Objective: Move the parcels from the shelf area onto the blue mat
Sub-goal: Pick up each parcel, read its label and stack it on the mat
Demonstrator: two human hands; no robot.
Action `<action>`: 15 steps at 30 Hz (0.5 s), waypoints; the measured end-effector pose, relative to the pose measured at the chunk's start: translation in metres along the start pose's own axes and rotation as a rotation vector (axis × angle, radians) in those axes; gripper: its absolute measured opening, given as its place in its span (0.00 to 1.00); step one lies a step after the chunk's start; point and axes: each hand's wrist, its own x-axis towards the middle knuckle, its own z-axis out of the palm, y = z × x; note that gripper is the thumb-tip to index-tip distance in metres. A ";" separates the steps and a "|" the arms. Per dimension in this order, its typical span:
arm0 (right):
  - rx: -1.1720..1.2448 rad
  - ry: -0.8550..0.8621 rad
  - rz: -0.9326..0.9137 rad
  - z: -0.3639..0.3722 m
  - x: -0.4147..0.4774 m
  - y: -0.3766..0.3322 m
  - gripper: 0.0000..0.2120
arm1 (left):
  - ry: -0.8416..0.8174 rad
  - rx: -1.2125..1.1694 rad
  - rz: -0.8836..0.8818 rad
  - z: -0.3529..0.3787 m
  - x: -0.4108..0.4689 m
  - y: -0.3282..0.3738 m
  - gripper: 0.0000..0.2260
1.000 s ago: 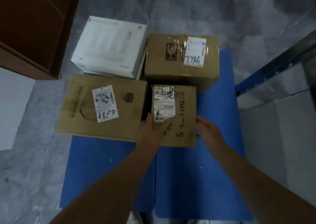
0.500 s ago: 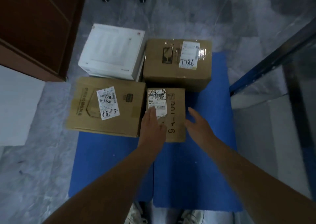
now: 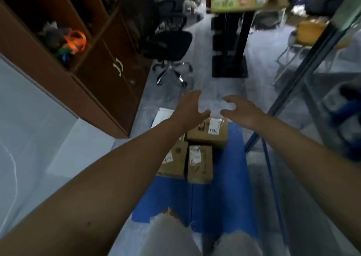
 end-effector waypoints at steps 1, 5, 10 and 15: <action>-0.017 0.022 -0.022 -0.013 -0.007 -0.020 0.29 | 0.001 0.020 0.036 -0.019 0.001 0.014 0.30; -0.110 0.078 -0.070 -0.061 -0.039 -0.078 0.29 | -0.044 0.092 0.150 -0.079 0.008 0.060 0.35; -0.194 0.224 -0.015 -0.095 -0.076 -0.123 0.32 | -0.051 0.075 0.290 -0.131 0.012 0.093 0.36; -0.183 0.429 0.078 -0.092 -0.113 -0.162 0.33 | -0.151 0.115 0.456 -0.171 -0.001 0.104 0.37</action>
